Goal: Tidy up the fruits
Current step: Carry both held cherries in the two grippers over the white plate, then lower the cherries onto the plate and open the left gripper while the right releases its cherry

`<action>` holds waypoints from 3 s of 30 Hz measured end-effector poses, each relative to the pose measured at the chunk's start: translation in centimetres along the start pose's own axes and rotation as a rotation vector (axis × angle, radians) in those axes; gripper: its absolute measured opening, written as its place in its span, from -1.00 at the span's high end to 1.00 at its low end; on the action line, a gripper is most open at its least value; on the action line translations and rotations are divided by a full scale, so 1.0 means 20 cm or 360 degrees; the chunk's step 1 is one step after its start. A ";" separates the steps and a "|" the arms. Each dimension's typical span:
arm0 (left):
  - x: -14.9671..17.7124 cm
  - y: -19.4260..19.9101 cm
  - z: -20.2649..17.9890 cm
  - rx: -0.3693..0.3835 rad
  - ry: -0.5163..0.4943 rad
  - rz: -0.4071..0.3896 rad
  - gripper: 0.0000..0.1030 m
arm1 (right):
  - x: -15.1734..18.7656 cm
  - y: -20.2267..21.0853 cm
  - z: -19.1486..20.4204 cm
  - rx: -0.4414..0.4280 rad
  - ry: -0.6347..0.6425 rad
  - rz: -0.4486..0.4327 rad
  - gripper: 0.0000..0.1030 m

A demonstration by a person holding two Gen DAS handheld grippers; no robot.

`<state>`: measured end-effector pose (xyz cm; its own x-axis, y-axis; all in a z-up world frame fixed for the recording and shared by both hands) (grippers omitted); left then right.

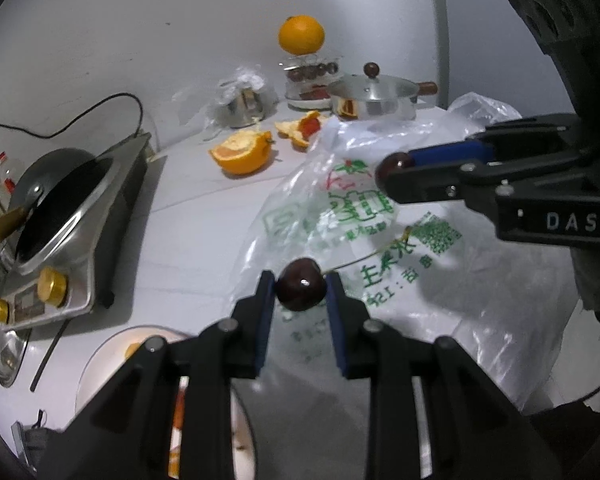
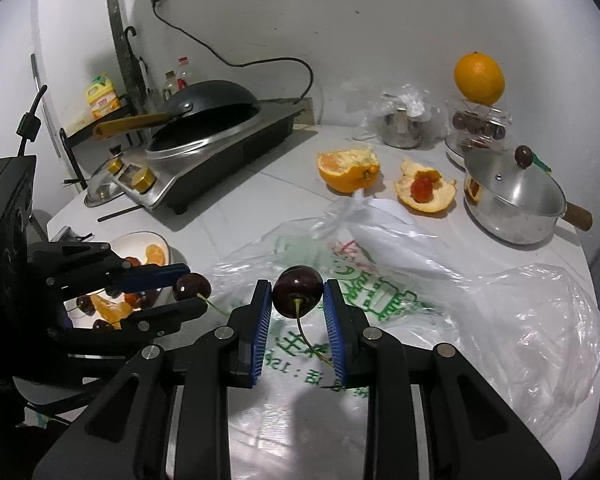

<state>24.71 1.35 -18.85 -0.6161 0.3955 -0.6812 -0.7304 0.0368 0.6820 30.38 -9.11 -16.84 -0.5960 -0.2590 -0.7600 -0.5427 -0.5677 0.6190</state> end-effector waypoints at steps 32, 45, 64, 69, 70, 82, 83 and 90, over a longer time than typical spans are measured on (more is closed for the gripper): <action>0.40 0.34 0.37 -0.0157 0.0255 -0.0054 0.49 | 0.02 -0.01 0.54 -0.0049 0.0218 0.0046 0.45; 0.57 0.39 0.52 -0.0203 0.0374 -0.0043 0.49 | 0.03 -0.09 0.71 -0.0064 0.0299 0.0101 0.45; 0.76 0.30 0.76 -0.0231 0.0484 0.0027 0.49 | 0.03 -0.29 0.92 -0.0126 0.0412 0.0198 0.45; 0.76 0.25 0.78 -0.0197 0.0498 0.0032 0.49 | 0.03 -0.33 0.94 -0.0131 0.0423 0.0219 0.45; 0.76 0.24 0.78 -0.0189 0.0500 0.0031 0.49 | 0.03 -0.34 0.94 -0.0132 0.0424 0.0222 0.45; 0.75 0.16 0.78 -0.0170 0.0503 0.0045 0.32 | 0.02 -0.41 0.93 -0.0120 0.0428 0.0254 0.45; 0.76 0.16 0.79 -0.0171 0.0507 0.0043 0.28 | 0.02 -0.41 0.93 -0.0121 0.0429 0.0255 0.45; 0.77 0.24 0.84 -0.0183 0.0562 -0.0021 -0.03 | 0.00 -0.47 0.97 -0.0142 0.0457 0.0268 0.45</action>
<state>16.66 23.09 -21.53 -0.6556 0.0537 -0.7532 -0.7548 -0.0714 0.6520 24.02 11.48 -18.83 -0.4752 -0.5572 -0.6810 -0.3892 -0.5611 0.7306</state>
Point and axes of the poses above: each gripper's, at about its wrist camera, not at the fingertips, and y roughly against the way its jaws point, z to its left, x to its underside, the point moved 5 cm from there along -y, roughly the way its jaws point, and after that the axes turned 7 degrees about -y, right-handed, at the moved point
